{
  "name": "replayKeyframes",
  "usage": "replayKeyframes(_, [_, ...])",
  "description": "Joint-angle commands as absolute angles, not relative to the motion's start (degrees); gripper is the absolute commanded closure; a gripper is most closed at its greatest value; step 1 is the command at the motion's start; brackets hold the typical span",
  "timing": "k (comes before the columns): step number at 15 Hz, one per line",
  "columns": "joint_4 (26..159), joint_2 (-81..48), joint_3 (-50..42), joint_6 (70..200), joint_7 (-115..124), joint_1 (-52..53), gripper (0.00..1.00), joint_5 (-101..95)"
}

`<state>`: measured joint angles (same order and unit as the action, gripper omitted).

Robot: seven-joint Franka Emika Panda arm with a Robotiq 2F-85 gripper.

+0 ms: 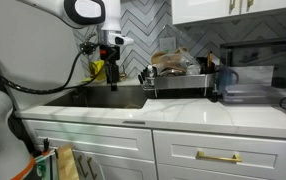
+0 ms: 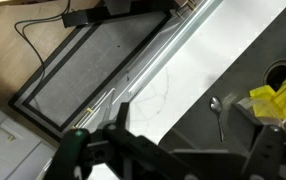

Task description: Move the faucet to the left, remove the sponge in the sink on the left side and put it on the top left of the sink

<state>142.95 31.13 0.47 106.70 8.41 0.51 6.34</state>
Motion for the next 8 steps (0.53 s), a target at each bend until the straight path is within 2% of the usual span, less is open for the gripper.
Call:
replayKeyframes(1, [142.86, 31.10, 0.88, 106.56, 8.21, 0.02, 0.00, 6.53])
replayKeyframes(5, [142.86, 31.07, 0.88, 106.57, 8.21, 0.02, 0.00, 6.53])
replayKeyframes(8, [137.67, 26.36, 4.22, 104.14, 4.89, 5.58, 0.00, 9.77])
